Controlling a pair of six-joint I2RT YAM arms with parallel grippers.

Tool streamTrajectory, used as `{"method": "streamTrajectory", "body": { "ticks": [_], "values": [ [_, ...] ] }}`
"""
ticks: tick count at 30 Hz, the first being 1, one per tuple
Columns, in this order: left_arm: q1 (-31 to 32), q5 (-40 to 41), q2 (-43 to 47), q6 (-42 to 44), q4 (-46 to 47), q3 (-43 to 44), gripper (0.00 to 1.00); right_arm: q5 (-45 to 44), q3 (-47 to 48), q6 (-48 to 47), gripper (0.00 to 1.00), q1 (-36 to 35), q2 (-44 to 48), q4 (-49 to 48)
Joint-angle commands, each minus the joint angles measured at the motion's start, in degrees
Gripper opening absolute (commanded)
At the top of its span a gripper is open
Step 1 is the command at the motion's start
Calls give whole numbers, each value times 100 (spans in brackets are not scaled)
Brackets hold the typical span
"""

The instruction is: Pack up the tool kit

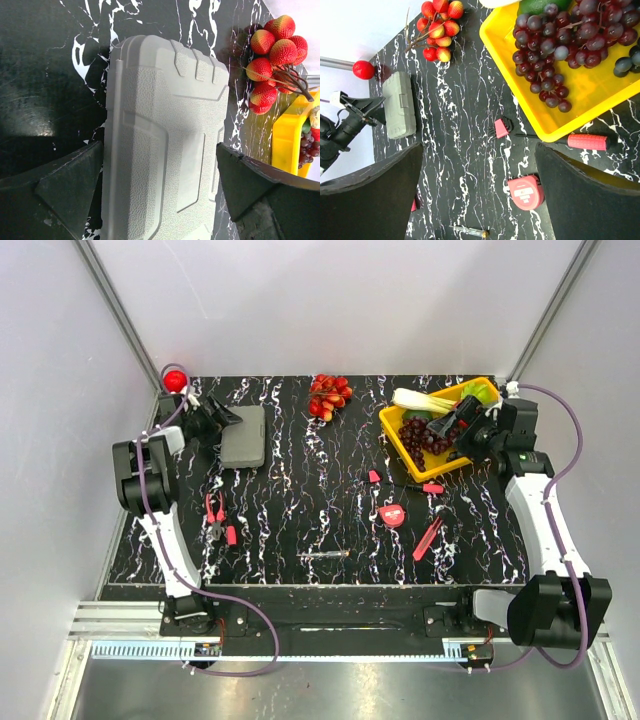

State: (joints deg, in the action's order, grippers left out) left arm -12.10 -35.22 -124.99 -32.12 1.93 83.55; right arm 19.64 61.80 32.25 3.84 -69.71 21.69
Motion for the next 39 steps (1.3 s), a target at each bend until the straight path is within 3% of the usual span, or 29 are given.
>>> {"method": "streamTrajectory", "body": {
  "ticks": [1,9,13,16,21,26,39],
  "values": [
    [137,-310,1,64,282,259,94,286,-45,132,97,-6,55,-227],
    [559,-257,422,881,-738,-329,84,392,-72,-157,94,-348,-455,-464],
    [1050,627,791,1234,-1264,-760,82,190,16,-298,94,-971,-858,-666],
    [1305,1191,985,1094,-1625,-857,80,102,270,-360,94,-1375,-1315,-728],
    [1447,1474,1152,550,-2267,-998,75,172,657,-412,93,-1807,-2019,-894],
    [1728,1746,1249,180,-2662,-1218,63,260,1000,-465,92,-2220,-2765,-1202],
    [2194,1774,2091,250,-2655,-2088,54,93,1966,35,89,-2932,-4488,-2784]
  ]
}}
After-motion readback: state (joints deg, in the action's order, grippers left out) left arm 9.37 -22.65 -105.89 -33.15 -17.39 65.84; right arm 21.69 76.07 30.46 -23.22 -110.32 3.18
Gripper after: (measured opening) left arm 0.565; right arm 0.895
